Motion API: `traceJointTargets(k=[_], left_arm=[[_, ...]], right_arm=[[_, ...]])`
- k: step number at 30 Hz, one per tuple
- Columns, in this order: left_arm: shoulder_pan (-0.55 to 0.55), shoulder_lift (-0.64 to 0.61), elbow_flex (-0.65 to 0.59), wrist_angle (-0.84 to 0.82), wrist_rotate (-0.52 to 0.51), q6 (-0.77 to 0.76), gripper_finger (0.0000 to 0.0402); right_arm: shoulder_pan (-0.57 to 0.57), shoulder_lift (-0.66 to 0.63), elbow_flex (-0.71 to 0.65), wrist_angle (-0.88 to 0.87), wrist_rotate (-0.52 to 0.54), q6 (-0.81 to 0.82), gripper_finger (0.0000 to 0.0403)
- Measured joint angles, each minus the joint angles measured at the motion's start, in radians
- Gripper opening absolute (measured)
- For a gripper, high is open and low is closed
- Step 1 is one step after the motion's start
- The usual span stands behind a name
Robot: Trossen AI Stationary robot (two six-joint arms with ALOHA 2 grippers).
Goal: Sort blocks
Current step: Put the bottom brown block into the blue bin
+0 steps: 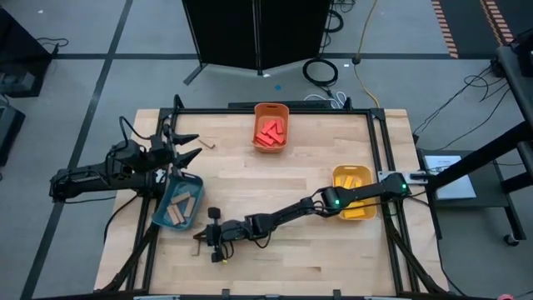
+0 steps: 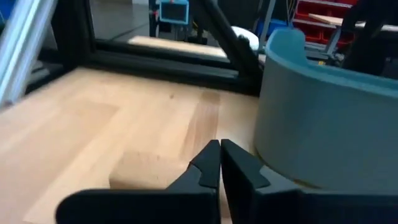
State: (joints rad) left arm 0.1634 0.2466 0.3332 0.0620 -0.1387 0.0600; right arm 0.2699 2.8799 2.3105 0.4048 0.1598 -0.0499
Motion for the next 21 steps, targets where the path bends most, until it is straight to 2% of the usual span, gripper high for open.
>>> traceJointTargets(k=[12,21], left_arm=[[0.000,0.000,0.000,0.000,0.000,0.000,0.0219],[0.000,0.000,0.000,0.000,0.000,0.000,0.0219]], right_arm=[[0.003,0.000,0.000,0.000,-0.027,0.008,0.0001],[0.002,0.000,0.000,-0.079,-0.031,0.007,0.0000]])
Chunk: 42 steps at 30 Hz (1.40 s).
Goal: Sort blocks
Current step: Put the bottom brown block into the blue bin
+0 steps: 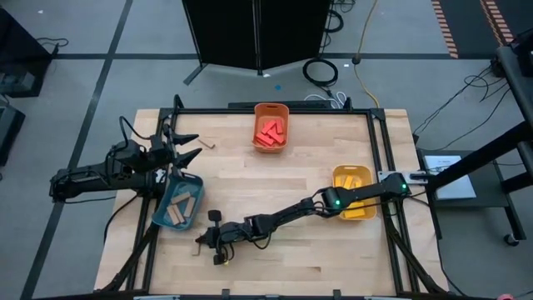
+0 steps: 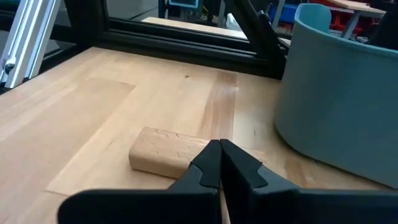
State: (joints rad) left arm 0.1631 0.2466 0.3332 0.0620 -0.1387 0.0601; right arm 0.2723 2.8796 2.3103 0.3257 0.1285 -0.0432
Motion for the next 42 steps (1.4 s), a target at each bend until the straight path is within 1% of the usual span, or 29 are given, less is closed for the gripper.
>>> traceJointTargets(k=[6,9,11,15,20,22,24,28,30,31,35,39,42], left_arm=[[0.000,0.000,0.000,-0.001,0.000,0.000,0.0219],[0.000,0.000,0.000,-0.011,0.000,0.001,0.0219],[0.000,0.000,0.000,-0.023,0.000,0.003,0.0219],[0.000,0.000,0.000,-0.025,0.000,0.006,0.0219],[0.000,0.000,0.000,-0.027,0.000,0.006,0.0219],[0.000,0.000,0.000,-0.027,0.000,0.005,0.0219],[0.000,0.000,0.000,-0.027,0.000,0.005,0.0219],[0.000,0.000,0.000,-0.026,0.000,0.005,0.0219],[0.000,0.000,0.000,-0.026,0.000,0.005,0.0219],[0.000,0.000,0.000,-0.026,0.000,0.004,0.0219],[0.000,0.000,0.000,-0.027,0.000,0.000,0.0219],[0.000,0.000,0.000,-0.026,0.000,0.002,0.0219],[0.000,0.000,0.000,-0.026,-0.004,0.002,0.0219]], right_arm=[[0.000,-0.016,0.002,-0.060,0.007,-0.003,0.0000],[-0.003,-0.049,0.001,-0.145,0.012,-0.003,0.0000],[-0.005,-0.083,0.000,-0.244,0.047,-0.008,0.0000],[-0.005,-0.178,-0.002,-0.509,0.107,-0.028,0.0000],[-0.009,-0.259,0.001,-0.859,0.112,0.047,0.0000],[-0.009,-0.267,-0.001,-0.928,0.112,0.072,0.0000],[-0.009,-0.271,-0.003,-0.884,0.107,0.073,0.0000],[0.000,-0.261,0.002,-0.630,0.082,0.021,0.0000],[0.002,-0.227,0.004,-0.515,0.064,0.005,0.0000],[0.003,-0.209,0.003,-0.487,0.052,-0.001,0.0000],[0.002,-0.146,-0.006,-0.435,0.050,0.001,0.0000],[0.001,-0.146,0.001,-0.396,0.055,0.002,0.0000],[0.001,-0.140,0.001,-0.403,0.054,0.005,0.0000]])
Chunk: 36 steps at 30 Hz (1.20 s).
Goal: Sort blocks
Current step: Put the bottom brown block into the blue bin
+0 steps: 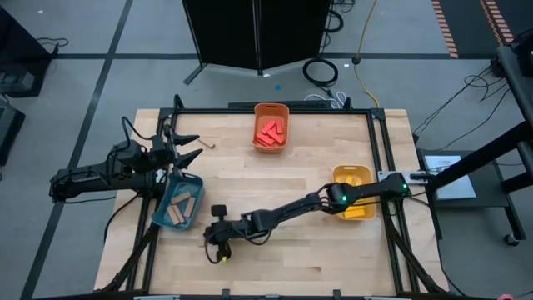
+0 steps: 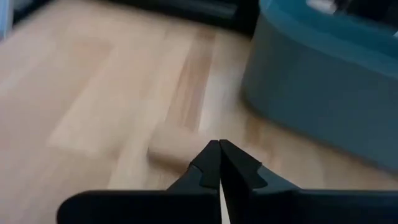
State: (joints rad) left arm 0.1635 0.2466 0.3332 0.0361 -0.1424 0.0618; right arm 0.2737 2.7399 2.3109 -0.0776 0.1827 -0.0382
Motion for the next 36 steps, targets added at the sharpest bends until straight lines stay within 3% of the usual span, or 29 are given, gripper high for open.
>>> traceJointTargets(k=[17,36], left_arm=[[0.000,0.000,0.000,-0.001,-0.001,0.003,0.0219],[0.000,0.000,0.000,-0.001,-0.003,0.002,0.0219]], right_arm=[[0.000,0.003,-0.002,-0.013,-0.001,0.018,0.0000],[-0.022,0.042,-0.002,0.113,0.000,0.028,0.0000]])
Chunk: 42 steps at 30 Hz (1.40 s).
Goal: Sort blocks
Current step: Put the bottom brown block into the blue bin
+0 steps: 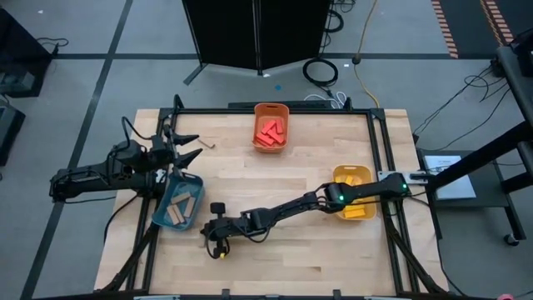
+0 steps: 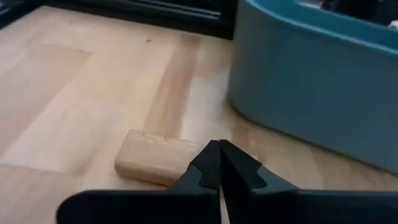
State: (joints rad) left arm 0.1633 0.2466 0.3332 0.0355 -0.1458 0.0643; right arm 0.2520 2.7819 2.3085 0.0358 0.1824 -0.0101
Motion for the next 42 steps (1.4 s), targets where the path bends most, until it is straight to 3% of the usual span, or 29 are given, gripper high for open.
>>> traceJointTargets(k=[8,26,29,33,39,42], left_arm=[[0.000,0.000,0.000,-0.003,-0.001,0.001,0.0219],[0.000,0.000,0.000,-0.018,-0.001,0.002,0.0219],[0.000,0.000,0.000,-0.018,-0.001,0.003,0.0219],[0.000,0.000,0.000,-0.018,-0.001,0.003,0.0219],[0.000,0.000,0.000,-0.019,-0.001,0.003,0.0219],[0.000,0.000,0.000,-0.019,-0.001,0.006,0.0219]], right_arm=[[0.000,-0.011,0.004,-0.093,0.001,0.016,0.0000],[-0.045,-0.223,-0.002,-0.936,0.021,0.150,0.0000],[-0.056,-0.269,-0.004,-0.964,0.027,0.141,0.0000],[-0.057,-0.330,0.001,-0.944,0.021,0.040,0.0000],[-0.058,-0.348,-0.001,-1.050,0.018,-0.341,0.0019],[-0.063,-0.332,0.000,-1.056,-0.052,-0.490,0.0039]])
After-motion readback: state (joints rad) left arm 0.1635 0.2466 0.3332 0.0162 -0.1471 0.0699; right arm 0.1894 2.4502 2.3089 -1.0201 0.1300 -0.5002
